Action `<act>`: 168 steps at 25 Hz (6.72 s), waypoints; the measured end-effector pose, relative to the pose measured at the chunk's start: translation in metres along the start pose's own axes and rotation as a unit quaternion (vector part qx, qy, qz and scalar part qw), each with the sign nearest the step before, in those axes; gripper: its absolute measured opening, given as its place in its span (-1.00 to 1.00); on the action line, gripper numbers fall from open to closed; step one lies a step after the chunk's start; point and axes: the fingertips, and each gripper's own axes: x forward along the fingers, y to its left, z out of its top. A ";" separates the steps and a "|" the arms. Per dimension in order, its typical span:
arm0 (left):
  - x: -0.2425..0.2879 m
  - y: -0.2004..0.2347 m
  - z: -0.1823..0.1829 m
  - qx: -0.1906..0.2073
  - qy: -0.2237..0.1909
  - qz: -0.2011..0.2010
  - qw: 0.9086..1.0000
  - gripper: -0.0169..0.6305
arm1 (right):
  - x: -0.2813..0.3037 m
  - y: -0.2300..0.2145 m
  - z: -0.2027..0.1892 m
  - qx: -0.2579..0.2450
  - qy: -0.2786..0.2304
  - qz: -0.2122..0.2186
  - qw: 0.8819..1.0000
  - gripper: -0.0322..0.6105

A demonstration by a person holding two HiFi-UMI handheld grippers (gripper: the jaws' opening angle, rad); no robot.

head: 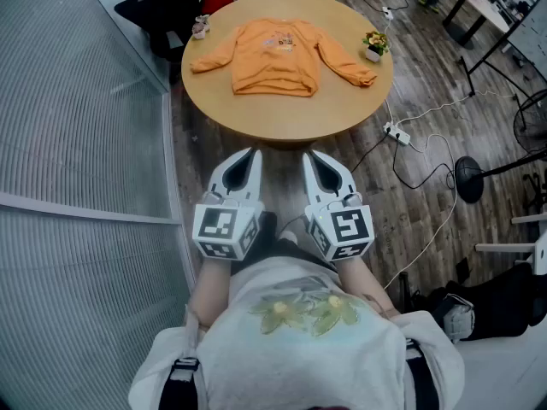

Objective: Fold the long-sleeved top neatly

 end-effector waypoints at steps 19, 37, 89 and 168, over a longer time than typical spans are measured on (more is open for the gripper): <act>0.084 0.079 -0.006 0.005 0.034 -0.008 0.999 -0.47 | 0.109 -0.031 -0.009 0.018 0.036 -0.037 0.998 -0.28; 0.186 0.200 0.007 -0.007 0.052 -0.029 0.998 -0.12 | 0.225 -0.071 -0.009 0.035 0.067 -0.091 0.993 -0.17; 0.473 0.075 -0.063 0.062 0.208 -0.179 0.960 -0.13 | 0.240 -0.465 -0.218 0.386 0.138 -0.430 0.805 -0.17; 0.385 0.514 -0.152 -0.098 0.281 0.028 0.954 -0.13 | 0.719 -0.175 -0.224 0.058 0.346 -0.022 0.936 -0.57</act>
